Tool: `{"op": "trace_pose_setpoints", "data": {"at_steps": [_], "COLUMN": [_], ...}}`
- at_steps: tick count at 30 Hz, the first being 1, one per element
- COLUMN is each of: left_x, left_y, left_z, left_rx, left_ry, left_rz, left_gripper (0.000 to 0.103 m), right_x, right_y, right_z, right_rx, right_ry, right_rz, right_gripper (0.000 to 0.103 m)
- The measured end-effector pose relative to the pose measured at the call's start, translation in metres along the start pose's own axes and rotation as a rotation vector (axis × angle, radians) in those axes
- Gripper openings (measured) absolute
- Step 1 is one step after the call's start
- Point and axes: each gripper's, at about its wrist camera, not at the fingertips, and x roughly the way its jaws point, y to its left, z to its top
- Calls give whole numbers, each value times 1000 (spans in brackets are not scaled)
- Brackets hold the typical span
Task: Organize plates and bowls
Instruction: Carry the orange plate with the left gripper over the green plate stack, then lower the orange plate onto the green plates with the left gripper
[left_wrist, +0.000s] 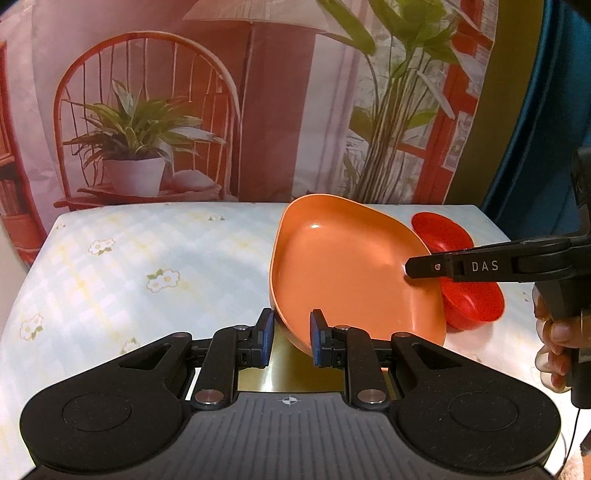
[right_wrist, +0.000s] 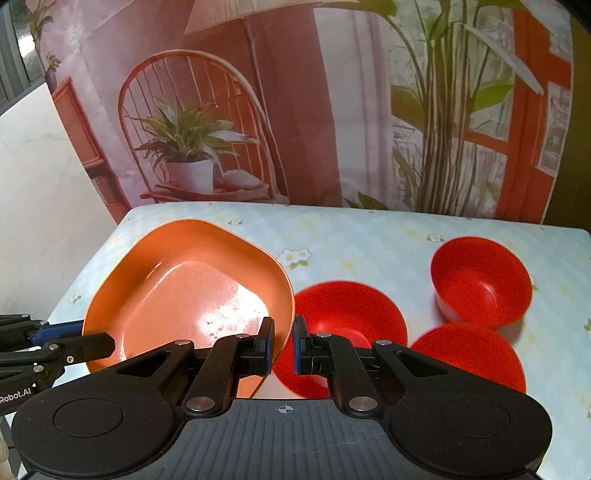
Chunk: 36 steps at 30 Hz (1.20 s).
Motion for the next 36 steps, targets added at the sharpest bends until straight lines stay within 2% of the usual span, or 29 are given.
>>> {"op": "trace_pose_setpoints", "data": {"at_steps": [17,36], "left_x": [-10,8], "left_y": [3,30], "left_z": [-31,-61], "left_rx": [-24,-85], "left_ry": [40,107], "left_rz": [-26,4], "left_gripper": [22,22], "right_x": [-13,21], "right_y": [8,30], "right_z": [-31,-51], "right_rx": [-13,-43], "right_ry": [29,92], "right_rz": [1,16], "right_gripper": [10,10]}}
